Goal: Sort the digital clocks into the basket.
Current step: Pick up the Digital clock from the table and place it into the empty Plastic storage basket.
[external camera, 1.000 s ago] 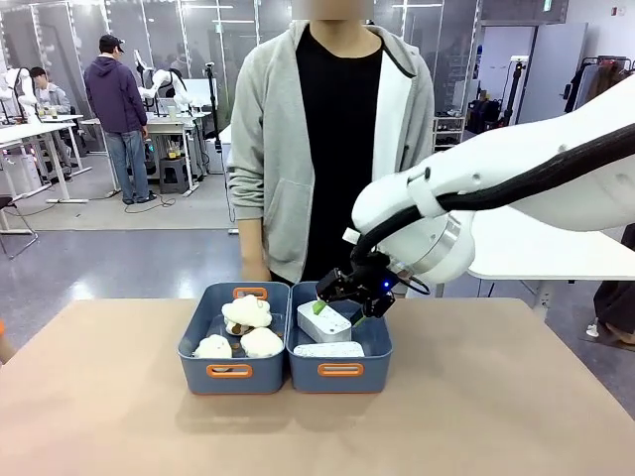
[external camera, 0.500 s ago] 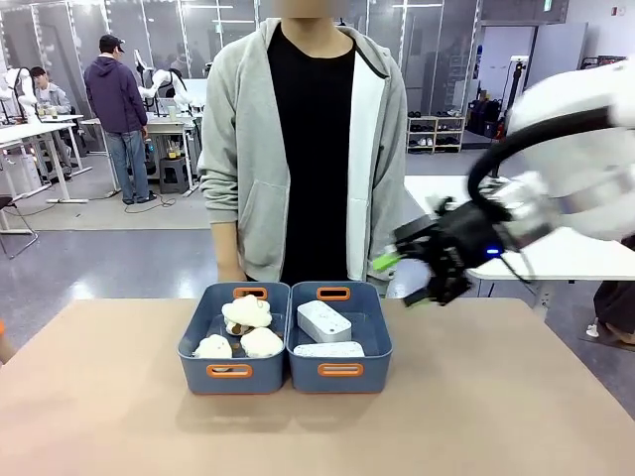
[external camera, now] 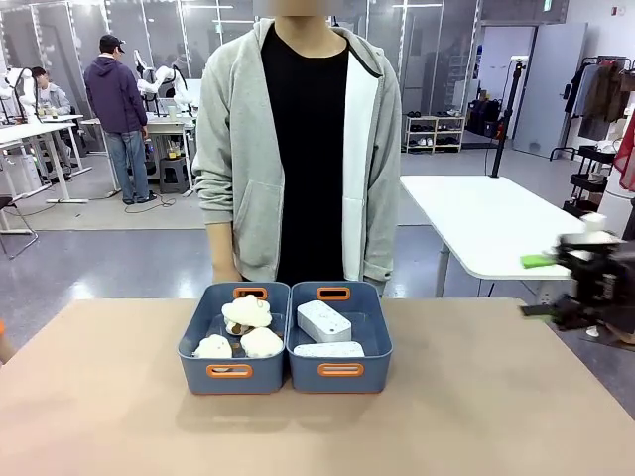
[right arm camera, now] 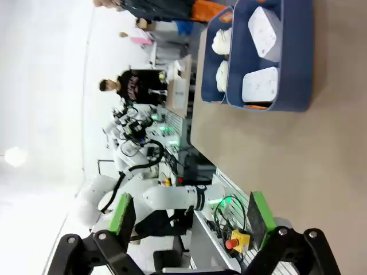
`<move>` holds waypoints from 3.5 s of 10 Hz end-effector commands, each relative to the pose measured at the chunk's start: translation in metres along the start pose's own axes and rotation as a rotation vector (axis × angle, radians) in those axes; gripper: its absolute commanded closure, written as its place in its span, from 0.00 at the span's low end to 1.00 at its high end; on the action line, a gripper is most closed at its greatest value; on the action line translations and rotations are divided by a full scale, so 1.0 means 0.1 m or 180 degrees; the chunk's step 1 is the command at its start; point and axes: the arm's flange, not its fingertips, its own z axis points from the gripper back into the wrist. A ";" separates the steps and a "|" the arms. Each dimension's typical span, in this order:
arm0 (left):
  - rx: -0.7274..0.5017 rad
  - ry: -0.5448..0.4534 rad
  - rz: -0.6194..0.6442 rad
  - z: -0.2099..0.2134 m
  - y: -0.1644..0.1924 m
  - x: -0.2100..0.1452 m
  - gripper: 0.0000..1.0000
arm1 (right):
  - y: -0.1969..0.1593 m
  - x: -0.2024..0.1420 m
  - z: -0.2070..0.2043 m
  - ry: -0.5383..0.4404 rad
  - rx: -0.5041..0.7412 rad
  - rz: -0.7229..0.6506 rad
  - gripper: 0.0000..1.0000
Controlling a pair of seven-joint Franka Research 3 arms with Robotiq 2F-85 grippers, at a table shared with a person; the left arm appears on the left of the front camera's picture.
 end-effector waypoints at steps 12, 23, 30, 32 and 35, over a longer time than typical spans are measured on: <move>-0.0049 -0.0016 -0.0036 0.00 -0.03 0.01 0.00 | -0.40 -0.27 0.60 -0.0353 0.0247 0.0024 0.00; -0.0049 -0.0016 -0.0036 0.00 -0.03 0.01 0.00 | -0.40 -0.27 0.60 -0.0353 0.0247 0.0024 0.00; -0.0049 -0.0016 -0.0036 0.00 -0.03 0.01 0.00 | -0.40 -0.27 0.60 -0.0353 0.0247 0.0024 0.00; -0.0049 -0.0016 -0.0036 0.00 -0.03 0.01 0.00 | -0.40 -0.27 0.60 -0.0353 0.0247 0.0024 0.00; -0.0049 -0.0016 -0.0036 0.00 -0.03 0.01 0.00 | -0.40 -0.27 0.60 -0.0353 0.0247 0.0024 0.00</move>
